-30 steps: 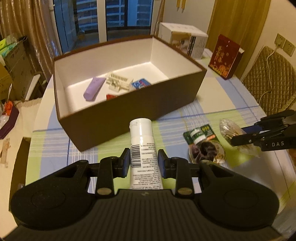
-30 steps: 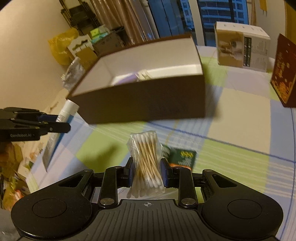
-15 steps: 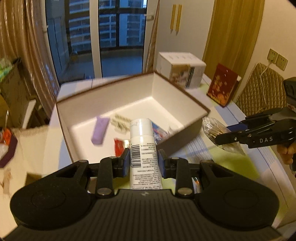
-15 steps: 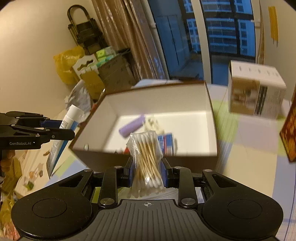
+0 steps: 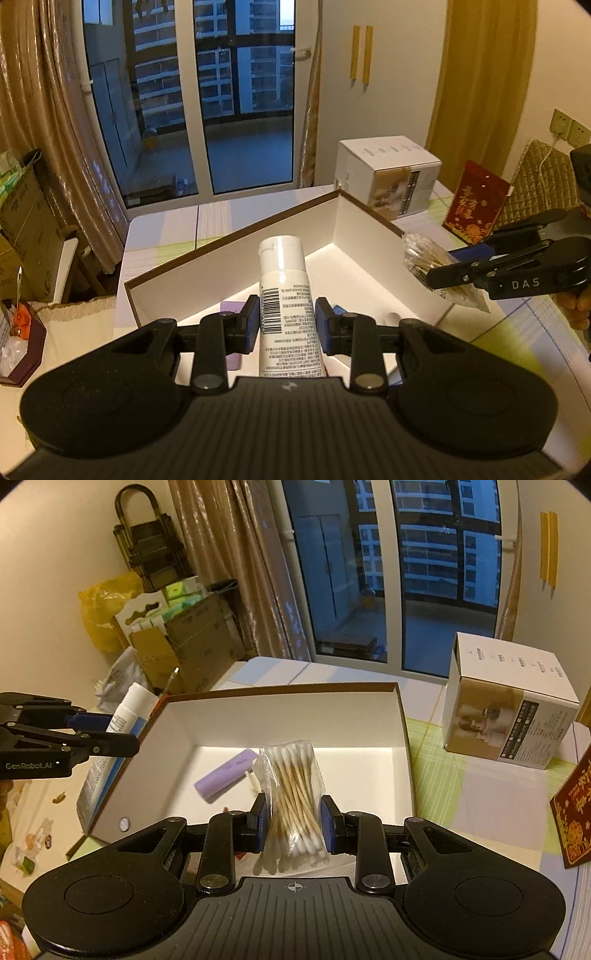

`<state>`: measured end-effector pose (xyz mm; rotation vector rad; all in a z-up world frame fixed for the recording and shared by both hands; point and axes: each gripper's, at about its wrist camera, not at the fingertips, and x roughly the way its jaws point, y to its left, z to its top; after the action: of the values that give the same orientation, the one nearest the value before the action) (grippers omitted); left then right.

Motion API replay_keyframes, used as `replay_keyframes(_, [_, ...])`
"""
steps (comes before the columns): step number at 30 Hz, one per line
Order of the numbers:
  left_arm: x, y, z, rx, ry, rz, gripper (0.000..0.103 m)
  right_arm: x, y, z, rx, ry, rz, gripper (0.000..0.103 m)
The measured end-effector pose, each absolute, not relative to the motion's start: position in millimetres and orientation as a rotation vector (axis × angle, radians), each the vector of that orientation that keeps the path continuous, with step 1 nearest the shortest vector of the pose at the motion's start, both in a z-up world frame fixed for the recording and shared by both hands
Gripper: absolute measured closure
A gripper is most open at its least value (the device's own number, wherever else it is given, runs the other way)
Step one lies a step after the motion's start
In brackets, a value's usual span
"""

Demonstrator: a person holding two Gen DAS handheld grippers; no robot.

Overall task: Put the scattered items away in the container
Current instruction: 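Lift the white tube and cotton swab bag toward the box, then lower the white tube and cotton swab bag into the box and open both grippers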

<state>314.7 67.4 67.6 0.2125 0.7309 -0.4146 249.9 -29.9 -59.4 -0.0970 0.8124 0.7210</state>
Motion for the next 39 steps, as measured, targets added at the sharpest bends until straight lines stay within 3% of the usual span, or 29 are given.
replay_keyframes(39, [396.0,68.2,-17.0,0.253,0.930,-0.379,0.077,312.1,5.2,-129.3,-0.267,0.932,0.668,0.071])
